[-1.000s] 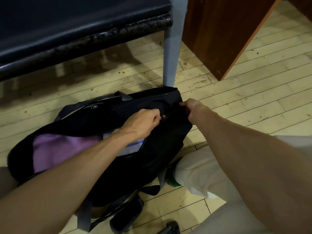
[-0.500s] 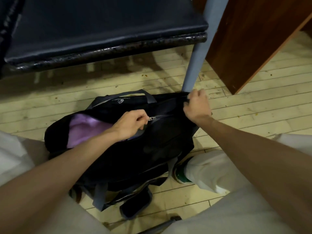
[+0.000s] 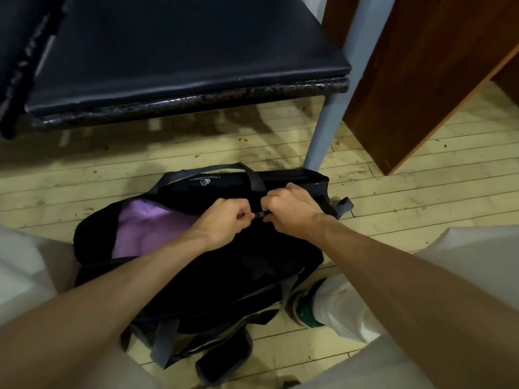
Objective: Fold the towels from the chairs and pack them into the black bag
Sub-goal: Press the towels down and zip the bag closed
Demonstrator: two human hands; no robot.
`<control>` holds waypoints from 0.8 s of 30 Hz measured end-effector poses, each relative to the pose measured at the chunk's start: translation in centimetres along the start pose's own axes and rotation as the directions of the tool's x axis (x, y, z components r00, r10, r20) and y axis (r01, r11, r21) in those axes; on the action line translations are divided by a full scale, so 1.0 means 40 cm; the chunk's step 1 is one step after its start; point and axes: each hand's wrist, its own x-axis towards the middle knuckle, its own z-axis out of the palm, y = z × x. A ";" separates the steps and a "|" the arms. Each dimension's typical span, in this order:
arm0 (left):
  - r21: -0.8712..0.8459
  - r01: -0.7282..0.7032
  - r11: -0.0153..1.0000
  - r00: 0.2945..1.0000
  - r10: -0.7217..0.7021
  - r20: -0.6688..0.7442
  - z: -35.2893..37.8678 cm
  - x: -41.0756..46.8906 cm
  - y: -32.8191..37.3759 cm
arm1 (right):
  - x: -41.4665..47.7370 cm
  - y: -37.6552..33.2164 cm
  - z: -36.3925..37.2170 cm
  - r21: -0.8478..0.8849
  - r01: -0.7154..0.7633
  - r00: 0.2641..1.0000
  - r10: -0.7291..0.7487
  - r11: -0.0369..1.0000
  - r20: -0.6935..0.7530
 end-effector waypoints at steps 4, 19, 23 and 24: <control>0.246 -0.014 0.969 1.000 0.015 -0.004 -0.046 -0.029 -0.029 | 0.000 0.006 -0.048 -0.036 -0.049 0.997 0.051 0.998 0.058; 0.474 0.173 0.863 0.978 -0.207 0.020 -0.300 -0.238 -0.198 | 0.041 -0.090 -0.168 -0.189 -0.330 0.872 0.375 0.925 0.315; 0.298 0.264 0.917 0.959 -0.283 0.020 -0.312 -0.265 -0.263 | 0.094 -0.149 -0.140 -0.176 -0.108 0.925 0.164 0.978 0.342; 0.238 0.276 0.931 0.957 -0.288 0.016 -0.302 -0.264 -0.268 | 0.114 -0.176 -0.127 -0.115 -0.052 0.939 0.088 0.992 0.334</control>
